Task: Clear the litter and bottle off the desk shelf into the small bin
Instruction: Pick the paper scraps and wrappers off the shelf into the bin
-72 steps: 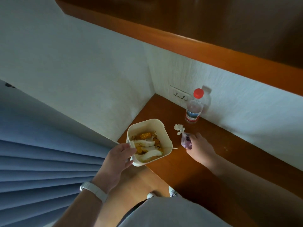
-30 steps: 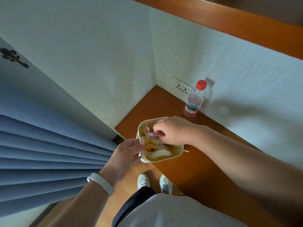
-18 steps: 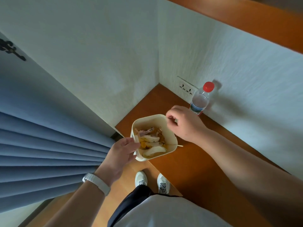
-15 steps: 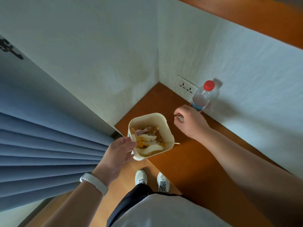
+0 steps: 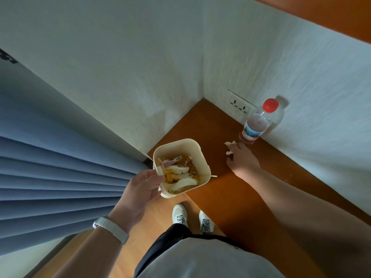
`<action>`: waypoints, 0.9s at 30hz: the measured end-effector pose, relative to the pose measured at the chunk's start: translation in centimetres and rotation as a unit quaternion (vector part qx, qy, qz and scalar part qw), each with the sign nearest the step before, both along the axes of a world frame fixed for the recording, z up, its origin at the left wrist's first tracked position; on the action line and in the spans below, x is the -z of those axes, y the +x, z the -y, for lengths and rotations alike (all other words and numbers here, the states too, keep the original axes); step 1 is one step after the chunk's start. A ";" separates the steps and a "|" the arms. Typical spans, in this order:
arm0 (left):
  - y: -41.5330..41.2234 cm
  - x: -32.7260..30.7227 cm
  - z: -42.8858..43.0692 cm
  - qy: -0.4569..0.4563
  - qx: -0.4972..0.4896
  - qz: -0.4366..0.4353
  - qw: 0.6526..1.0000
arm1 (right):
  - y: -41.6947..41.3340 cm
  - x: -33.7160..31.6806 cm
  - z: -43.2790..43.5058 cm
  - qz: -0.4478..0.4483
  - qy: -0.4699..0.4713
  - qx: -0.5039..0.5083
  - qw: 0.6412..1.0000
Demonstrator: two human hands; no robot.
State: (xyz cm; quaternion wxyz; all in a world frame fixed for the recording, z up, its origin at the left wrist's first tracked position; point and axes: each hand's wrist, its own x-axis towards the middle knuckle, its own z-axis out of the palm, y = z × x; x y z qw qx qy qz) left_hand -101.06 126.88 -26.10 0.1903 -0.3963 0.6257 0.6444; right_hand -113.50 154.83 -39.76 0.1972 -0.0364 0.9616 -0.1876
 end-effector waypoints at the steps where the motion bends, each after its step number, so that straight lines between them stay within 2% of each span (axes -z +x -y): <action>1: -0.1 0.0 0.0 0.001 -0.001 0.000 1.000 | -0.2 0.0 0.1 -0.002 0.002 0.001 1.000; 14: -1.1 -1.1 -0.5 0.006 0.011 -0.011 1.000 | 0.7 -1.5 0.1 0.036 0.029 -0.013 0.999; 18: -1.2 -0.9 -0.3 0.008 0.026 -0.013 1.000 | 1.3 -3.7 0.4 0.004 -0.058 0.025 0.998; 22: -1.5 -0.6 -0.2 0.016 0.038 -0.008 0.999 | 1.4 -7.6 1.5 -0.073 -0.175 0.047 0.981; 25: -2.0 -0.6 -0.3 0.019 0.043 -0.002 0.999 | 0.9 -10.9 2.8 -0.118 -0.235 0.030 0.964; 27: -2.5 -0.9 -0.6 0.025 0.043 -0.004 0.999 | 0.5 -13.0 3.7 -0.105 -0.255 0.005 0.961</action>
